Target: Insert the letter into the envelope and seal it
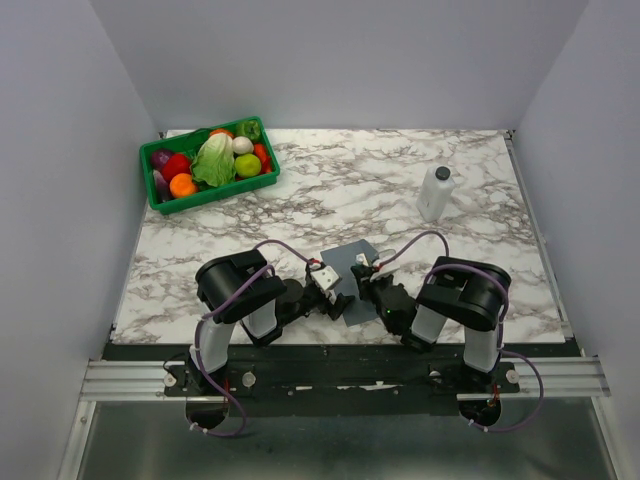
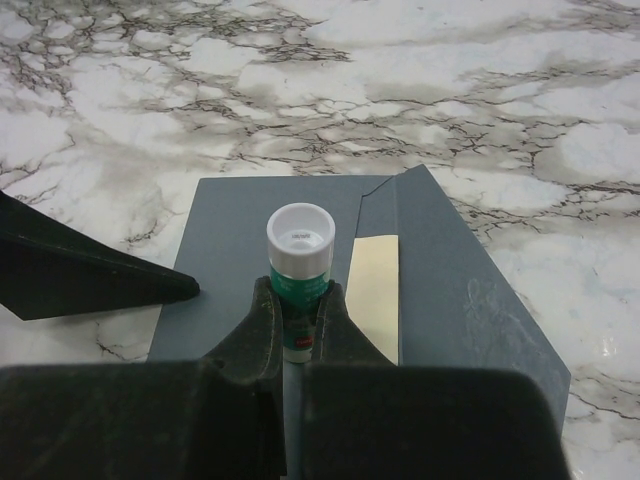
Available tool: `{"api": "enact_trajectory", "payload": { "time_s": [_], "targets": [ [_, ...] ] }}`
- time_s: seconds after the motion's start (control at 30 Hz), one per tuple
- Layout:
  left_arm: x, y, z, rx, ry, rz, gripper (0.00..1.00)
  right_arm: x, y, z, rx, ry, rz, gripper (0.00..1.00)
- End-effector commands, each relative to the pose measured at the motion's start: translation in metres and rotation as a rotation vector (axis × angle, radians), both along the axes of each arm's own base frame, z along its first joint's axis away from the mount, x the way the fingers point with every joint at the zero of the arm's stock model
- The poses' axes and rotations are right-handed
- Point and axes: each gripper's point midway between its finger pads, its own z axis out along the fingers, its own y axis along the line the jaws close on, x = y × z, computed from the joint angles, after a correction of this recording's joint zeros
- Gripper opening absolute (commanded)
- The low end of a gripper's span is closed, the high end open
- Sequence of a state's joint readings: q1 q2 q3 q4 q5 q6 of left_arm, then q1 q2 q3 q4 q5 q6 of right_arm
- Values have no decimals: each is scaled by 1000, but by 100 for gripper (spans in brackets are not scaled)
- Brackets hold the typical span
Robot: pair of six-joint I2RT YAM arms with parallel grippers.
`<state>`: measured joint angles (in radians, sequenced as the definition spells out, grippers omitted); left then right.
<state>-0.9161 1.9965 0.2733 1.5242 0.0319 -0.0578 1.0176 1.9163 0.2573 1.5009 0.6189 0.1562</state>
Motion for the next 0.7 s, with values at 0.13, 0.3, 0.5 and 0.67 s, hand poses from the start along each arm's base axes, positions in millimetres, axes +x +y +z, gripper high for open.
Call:
{"api": "enact_trajectory", "payload": {
  "time_s": [0.13,0.3,0.5,0.67],
  "targets": [
    [5,19,-2,-44,0,75,94,-17,-49,-42,-148,85,-104,1],
    [5,20,0,-47,-2,76,94,-19,-50,-40,-153,80,-92,1],
    [5,20,0,-47,-1,72,94,-23,-29,-39,-135,90,14,1],
    [5,19,1,-53,0,72,94,-29,-16,-40,-129,101,75,1]
  ]
}}
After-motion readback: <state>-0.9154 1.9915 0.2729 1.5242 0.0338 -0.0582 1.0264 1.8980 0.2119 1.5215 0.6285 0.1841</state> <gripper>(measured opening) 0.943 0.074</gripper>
